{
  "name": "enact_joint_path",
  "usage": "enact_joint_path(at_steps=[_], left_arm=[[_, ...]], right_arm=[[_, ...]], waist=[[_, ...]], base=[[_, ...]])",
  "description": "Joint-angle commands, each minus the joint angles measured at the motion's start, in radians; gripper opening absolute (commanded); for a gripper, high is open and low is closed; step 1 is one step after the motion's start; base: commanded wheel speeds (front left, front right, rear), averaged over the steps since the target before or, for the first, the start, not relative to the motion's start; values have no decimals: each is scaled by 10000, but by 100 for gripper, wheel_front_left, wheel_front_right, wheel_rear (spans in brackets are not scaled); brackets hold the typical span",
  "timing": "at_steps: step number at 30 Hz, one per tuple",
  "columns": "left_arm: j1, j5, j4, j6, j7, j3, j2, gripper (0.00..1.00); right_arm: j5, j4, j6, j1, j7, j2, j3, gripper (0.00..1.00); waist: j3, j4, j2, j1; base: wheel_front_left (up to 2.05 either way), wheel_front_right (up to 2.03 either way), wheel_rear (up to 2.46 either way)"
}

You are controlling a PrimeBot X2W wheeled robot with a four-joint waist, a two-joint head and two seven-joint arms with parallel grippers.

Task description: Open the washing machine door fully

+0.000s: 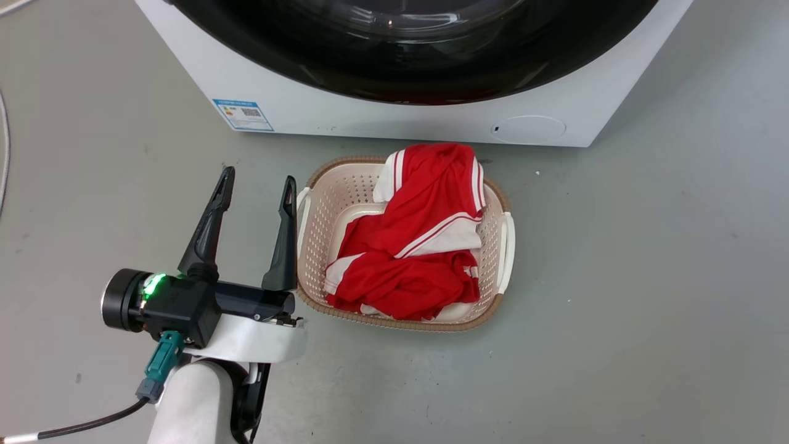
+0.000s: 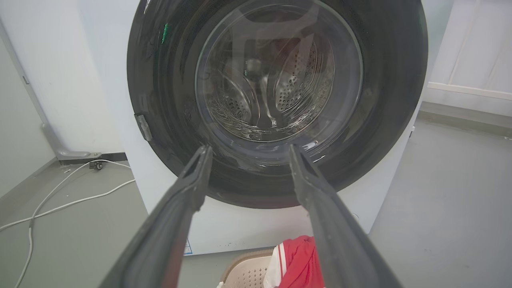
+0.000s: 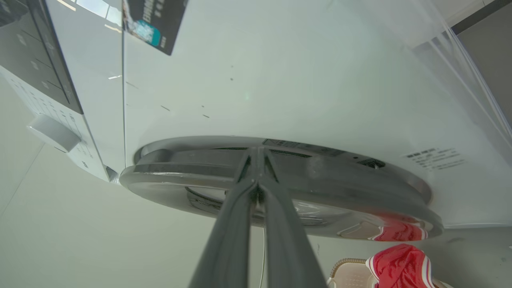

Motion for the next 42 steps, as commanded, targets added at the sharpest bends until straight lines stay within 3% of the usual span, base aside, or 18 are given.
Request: enact_joint_path(at_steps=[1, 20, 30, 42], left_arm=[[-97, 27, -43, 1, -24, -40, -3, 100], [-536, -153, -246, -5, -24, -300, -18, 100], [-587, -242, -119, 80, -24, -350, -19, 100], [-253, -155, 47, 92, -24, -323, -18, 100]], right_arm=[[-31, 136, 0, -227, 138, 146, 123, 0], [-247, 1508, 0, -1401, 827, 990, 827, 0], [94, 1004, 0, -1030, 2030, 740, 725, 0], [972, -557, 0, 721, 3469, 326, 447, 0]], waist=[[142, 114, 0, -1], [1138, 419, 0, -1], [1001, 392, 0, -1], [275, 101, 0, -1]], base=[[0, 0, 0], [0, 0, 0], [0, 0, 0], [0, 0, 0]])
